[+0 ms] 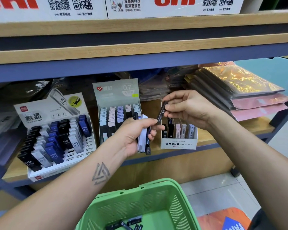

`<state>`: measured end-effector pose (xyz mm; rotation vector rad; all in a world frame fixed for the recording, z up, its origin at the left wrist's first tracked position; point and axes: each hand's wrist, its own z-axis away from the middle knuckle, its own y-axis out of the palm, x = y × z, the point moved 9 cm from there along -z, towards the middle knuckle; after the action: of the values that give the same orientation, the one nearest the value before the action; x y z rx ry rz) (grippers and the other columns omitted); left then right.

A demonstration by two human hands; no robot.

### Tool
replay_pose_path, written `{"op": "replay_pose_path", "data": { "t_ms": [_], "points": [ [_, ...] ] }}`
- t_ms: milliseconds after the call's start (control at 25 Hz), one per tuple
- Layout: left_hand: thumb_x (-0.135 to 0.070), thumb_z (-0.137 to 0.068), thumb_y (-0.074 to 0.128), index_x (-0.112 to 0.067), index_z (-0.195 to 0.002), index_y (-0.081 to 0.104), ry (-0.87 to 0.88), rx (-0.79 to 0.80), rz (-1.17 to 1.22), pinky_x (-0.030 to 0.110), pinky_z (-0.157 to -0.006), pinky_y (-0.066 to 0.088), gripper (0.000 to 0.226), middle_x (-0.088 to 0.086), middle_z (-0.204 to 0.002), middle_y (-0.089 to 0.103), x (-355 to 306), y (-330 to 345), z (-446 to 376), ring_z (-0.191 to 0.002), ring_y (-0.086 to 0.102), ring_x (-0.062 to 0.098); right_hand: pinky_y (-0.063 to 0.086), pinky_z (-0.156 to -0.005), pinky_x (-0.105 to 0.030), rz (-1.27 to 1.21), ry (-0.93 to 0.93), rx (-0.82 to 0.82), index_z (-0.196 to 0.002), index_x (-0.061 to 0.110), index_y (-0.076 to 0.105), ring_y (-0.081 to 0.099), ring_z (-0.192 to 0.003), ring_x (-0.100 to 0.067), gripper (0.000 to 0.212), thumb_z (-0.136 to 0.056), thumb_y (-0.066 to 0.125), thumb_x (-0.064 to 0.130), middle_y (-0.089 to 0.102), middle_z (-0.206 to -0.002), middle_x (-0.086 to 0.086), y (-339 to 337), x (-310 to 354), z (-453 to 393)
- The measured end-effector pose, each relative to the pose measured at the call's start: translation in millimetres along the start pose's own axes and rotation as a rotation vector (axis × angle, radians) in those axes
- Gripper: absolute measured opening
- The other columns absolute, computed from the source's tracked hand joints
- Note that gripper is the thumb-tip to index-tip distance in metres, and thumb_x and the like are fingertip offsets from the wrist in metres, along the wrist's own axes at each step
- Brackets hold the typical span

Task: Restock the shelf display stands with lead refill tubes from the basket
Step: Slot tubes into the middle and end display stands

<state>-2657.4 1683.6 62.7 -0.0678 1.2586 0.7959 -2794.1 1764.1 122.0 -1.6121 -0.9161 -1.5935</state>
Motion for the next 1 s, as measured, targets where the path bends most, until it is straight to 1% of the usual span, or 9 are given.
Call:
{"op": "replay_pose_path", "data": {
  "t_ms": [160, 240, 360, 480, 640, 720, 840, 920, 1000],
  "points": [
    [0.005, -0.084, 0.071, 0.006, -0.097, 0.064, 0.070, -0.092, -0.058, 0.019, -0.045, 0.044, 0.015, 0.022, -0.082, 0.070, -3, -7, -2, -0.050, 0.053, 0.013, 0.062, -0.085, -0.036, 0.031, 0.004, 0.105, -0.114, -0.003, 0.068, 0.072, -0.090, -0.031, 0.027, -0.087, 0.068, -0.008, 0.071, -0.106, -0.027, 3, -1, 3],
    [0.008, -0.081, 0.074, 0.004, -0.097, 0.064, 0.100, -0.129, -0.086, 0.020, -0.045, 0.044, 0.019, 0.022, -0.082, 0.070, -4, -9, -2, -0.049, 0.054, 0.014, 0.059, -0.089, -0.038, 0.097, -0.023, 0.107, -0.114, -0.004, 0.068, 0.072, -0.093, -0.032, 0.026, -0.088, 0.068, -0.008, 0.072, -0.106, -0.024, 2, 0, 4],
    [0.008, -0.077, 0.078, 0.002, -0.092, 0.064, 0.132, -0.164, -0.154, 0.021, -0.045, 0.045, 0.021, 0.023, -0.082, 0.067, -6, -7, 0, -0.050, 0.055, 0.015, 0.060, -0.088, -0.038, 0.160, -0.054, 0.048, -0.115, -0.004, 0.067, 0.073, -0.093, -0.033, 0.029, -0.087, 0.068, -0.009, 0.073, -0.103, -0.026, -3, 3, 4],
    [0.009, -0.077, 0.078, 0.001, -0.092, 0.062, 0.164, -0.195, -0.179, 0.021, -0.044, 0.045, 0.023, 0.019, -0.075, 0.062, -6, -5, 0, -0.047, 0.054, 0.015, 0.062, -0.084, -0.036, 0.170, -0.041, 0.010, -0.111, -0.001, 0.069, 0.074, -0.094, -0.034, 0.025, -0.086, 0.073, -0.002, 0.073, -0.099, -0.026, -6, 5, 5],
    [0.009, -0.077, 0.077, 0.002, -0.090, 0.064, 0.178, -0.213, -0.186, 0.021, -0.044, 0.045, 0.020, 0.015, -0.068, 0.061, -9, -3, -1, -0.046, 0.054, 0.014, 0.059, -0.069, -0.027, 0.311, -0.101, -0.020, -0.101, 0.000, 0.073, 0.074, -0.081, -0.025, 0.018, -0.085, 0.078, 0.007, 0.076, -0.088, -0.018, -3, 18, 3],
    [0.009, -0.078, 0.076, 0.003, -0.092, 0.065, 0.169, -0.216, -0.172, 0.020, -0.044, 0.045, 0.019, 0.019, -0.075, 0.064, -11, -5, -3, -0.047, 0.054, 0.014, 0.061, -0.070, -0.027, 0.325, -0.133, -0.073, -0.099, -0.003, 0.071, 0.076, -0.081, -0.026, 0.016, -0.085, 0.077, 0.002, 0.076, -0.086, -0.017, -9, 26, 0],
    [0.010, -0.078, 0.075, 0.007, -0.097, 0.066, 0.139, -0.209, -0.153, 0.020, -0.044, 0.045, 0.021, 0.026, -0.088, 0.067, -9, -8, -5, -0.049, 0.055, 0.015, 0.062, -0.080, -0.038, 0.399, -0.229, -0.208, -0.097, 0.002, 0.072, 0.077, -0.084, -0.027, 0.013, -0.085, 0.077, 0.000, 0.076, -0.090, -0.015, -28, 38, -6],
    [0.010, -0.079, 0.074, 0.009, -0.101, 0.065, 0.120, -0.198, -0.150, 0.020, -0.044, 0.045, 0.024, 0.028, -0.092, 0.067, -7, -9, -5, -0.049, 0.055, 0.015, 0.061, -0.086, -0.040, 0.580, -0.295, -0.297, -0.098, 0.010, 0.075, 0.075, -0.087, -0.021, 0.013, -0.086, 0.078, 0.007, 0.076, -0.094, -0.008, -34, 45, -8],
    [0.010, -0.079, 0.073, 0.007, -0.097, 0.065, 0.111, -0.184, -0.150, 0.020, -0.045, 0.046, 0.020, 0.029, -0.092, 0.067, -6, -9, -4, -0.049, 0.055, 0.015, 0.057, -0.090, -0.034, 0.794, -0.340, -0.379, -0.103, 0.015, 0.077, 0.070, -0.093, -0.016, 0.016, -0.087, 0.078, 0.013, 0.075, -0.101, -0.002, -33, 51, -9]
  ]
}}
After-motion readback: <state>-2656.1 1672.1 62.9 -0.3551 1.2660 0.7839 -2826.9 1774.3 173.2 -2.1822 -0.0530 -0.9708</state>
